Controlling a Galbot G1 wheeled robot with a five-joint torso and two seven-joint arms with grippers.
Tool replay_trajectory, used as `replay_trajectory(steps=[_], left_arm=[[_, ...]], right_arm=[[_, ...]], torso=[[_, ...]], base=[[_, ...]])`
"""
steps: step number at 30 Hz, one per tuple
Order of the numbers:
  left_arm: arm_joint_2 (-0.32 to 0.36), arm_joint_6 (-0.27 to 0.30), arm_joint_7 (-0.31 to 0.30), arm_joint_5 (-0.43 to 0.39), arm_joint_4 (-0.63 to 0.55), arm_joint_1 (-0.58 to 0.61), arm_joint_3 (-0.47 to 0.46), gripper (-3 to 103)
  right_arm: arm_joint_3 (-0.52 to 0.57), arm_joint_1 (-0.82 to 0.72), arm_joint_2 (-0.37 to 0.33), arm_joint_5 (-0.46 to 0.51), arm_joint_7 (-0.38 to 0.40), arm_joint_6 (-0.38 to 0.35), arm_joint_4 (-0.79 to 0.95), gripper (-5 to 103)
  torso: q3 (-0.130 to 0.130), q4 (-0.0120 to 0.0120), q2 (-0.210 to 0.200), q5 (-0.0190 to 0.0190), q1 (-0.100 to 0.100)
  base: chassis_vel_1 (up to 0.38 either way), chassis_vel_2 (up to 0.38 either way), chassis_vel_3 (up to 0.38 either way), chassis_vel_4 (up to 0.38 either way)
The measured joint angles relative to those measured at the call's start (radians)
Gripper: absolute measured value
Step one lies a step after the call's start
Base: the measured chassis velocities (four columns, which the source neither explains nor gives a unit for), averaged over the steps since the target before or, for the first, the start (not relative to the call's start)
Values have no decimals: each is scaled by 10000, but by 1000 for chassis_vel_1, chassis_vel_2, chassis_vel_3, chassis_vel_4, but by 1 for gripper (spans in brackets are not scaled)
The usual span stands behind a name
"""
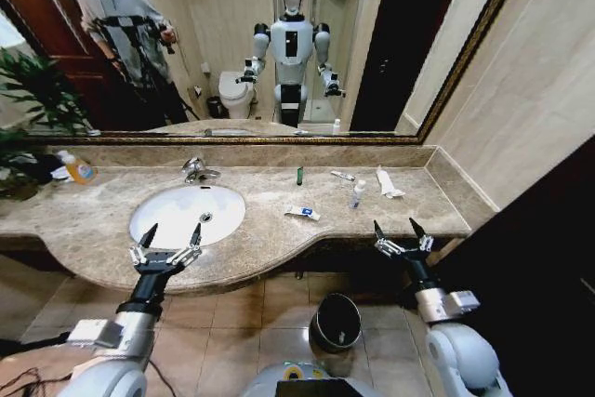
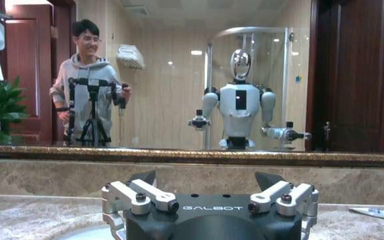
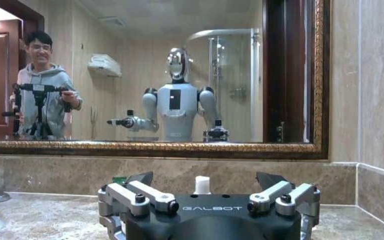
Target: Pick up the trash from the sink and place it in the trash bin.
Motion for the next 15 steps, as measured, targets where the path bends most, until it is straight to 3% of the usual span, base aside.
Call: replay_trajectory(steps=[15], left_arm=[[0, 0, 0, 0, 0, 0, 0, 100]], right_arm=[[132, -254, -192, 119, -114, 38, -129, 100]], torso=[[0, 0, 0, 0, 0]], base=[[0, 0, 0, 0]])
